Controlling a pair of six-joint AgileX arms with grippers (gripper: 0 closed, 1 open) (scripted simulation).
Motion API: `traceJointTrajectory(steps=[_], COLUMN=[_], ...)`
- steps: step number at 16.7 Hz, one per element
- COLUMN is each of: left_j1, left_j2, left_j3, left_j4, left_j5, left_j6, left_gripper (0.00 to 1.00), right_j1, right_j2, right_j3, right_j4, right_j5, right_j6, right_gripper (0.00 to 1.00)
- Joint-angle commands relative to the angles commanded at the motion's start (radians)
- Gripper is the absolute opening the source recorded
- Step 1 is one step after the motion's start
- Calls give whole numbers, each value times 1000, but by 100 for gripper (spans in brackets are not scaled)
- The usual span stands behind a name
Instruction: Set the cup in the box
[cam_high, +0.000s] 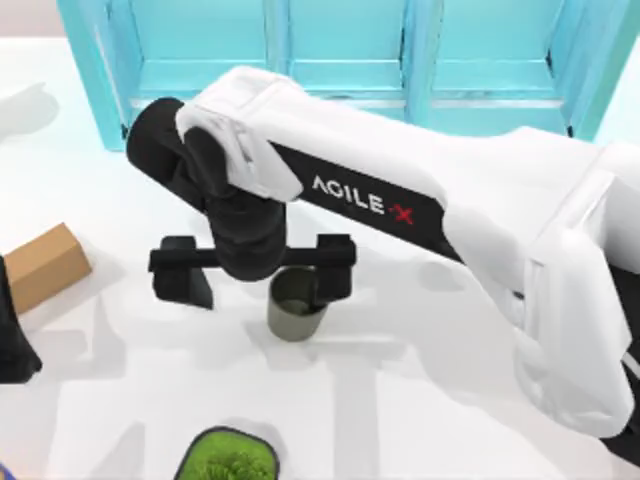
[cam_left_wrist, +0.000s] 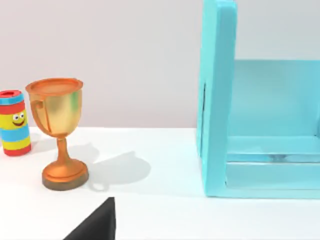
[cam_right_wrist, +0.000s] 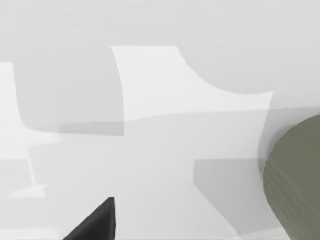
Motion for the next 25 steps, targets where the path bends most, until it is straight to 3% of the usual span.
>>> traceJointTrajectory(steps=[7,20,25], left_j1=[0,0,0], left_j2=[0,0,0], left_j3=[0,0,0], left_j4=[0,0,0], left_j5=[0,0,0], left_j6=[0,0,0], left_gripper=[100,100,100], right_j1=[0,0,0], right_j2=[-10,-10,-10], right_j3=[-57,-57,-57], right_j4=[53,53,53], right_j5=[0,0,0], right_j6=[0,0,0], right_gripper=[100,2,0])
